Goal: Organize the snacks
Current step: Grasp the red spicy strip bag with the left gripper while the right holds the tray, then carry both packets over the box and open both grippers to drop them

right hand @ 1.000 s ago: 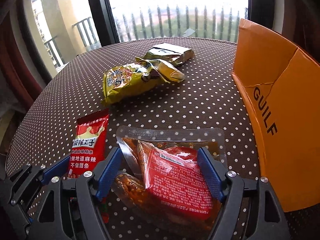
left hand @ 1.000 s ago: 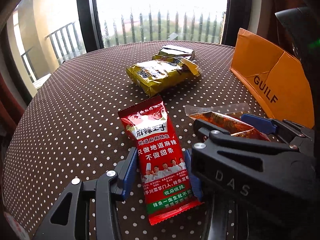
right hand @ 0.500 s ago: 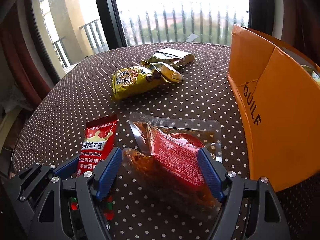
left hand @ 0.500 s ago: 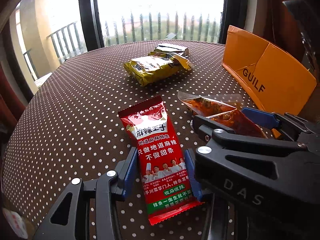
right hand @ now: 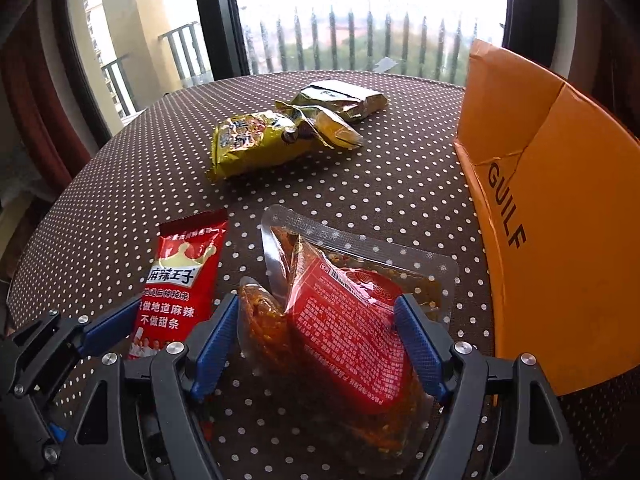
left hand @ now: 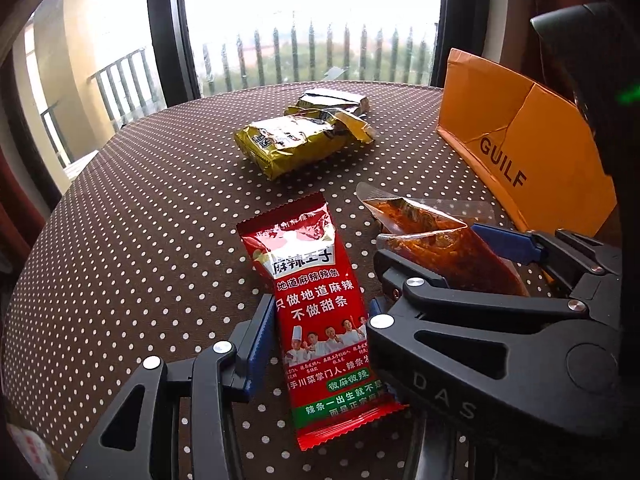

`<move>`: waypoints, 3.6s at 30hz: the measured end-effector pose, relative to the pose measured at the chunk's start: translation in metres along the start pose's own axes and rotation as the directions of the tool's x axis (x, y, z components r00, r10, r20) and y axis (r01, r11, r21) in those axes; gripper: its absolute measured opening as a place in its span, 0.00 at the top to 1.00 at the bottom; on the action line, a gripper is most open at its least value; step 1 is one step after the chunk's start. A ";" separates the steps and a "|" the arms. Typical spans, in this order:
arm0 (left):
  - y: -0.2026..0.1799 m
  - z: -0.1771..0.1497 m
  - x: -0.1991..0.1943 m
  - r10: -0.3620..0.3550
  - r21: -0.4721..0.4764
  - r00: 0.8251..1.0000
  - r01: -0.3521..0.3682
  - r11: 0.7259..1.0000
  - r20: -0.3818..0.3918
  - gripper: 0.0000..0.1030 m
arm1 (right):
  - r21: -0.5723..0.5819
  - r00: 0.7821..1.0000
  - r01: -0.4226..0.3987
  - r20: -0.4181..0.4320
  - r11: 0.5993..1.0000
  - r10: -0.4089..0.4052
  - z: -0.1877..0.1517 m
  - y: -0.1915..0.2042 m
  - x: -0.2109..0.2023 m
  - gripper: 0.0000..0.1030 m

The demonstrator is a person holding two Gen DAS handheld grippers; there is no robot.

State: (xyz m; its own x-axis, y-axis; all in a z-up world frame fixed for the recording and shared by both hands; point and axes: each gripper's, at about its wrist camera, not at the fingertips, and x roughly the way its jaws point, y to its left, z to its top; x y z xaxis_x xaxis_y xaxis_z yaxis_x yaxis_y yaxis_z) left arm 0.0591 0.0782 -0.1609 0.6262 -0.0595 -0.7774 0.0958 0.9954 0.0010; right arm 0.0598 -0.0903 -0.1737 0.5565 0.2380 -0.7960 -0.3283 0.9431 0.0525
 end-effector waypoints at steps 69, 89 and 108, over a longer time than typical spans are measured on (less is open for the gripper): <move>-0.119 0.141 -0.104 -0.193 0.183 0.917 0.136 0.974 0.348 0.56 | 0.223 0.902 0.109 0.388 0.969 -0.191 0.077 -0.123 -0.172 0.65; -0.201 0.152 -0.025 -0.285 0.329 0.951 0.234 0.915 0.117 0.53 | 0.430 0.922 0.157 0.260 0.889 -0.288 0.031 -0.223 -0.144 0.65; -0.207 0.144 -0.031 -0.198 0.304 0.974 0.157 0.939 0.108 0.19 | 0.428 0.946 0.054 0.267 0.902 -0.184 0.021 -0.221 -0.133 0.46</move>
State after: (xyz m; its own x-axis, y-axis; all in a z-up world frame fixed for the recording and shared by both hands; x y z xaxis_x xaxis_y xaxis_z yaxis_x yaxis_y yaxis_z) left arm 0.1309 -0.1369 -0.0466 0.6745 -0.2631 -0.6898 0.4240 0.9029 0.0702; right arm 0.0739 -0.3253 -0.0670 0.7908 0.1139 -0.6014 0.0608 0.9631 0.2623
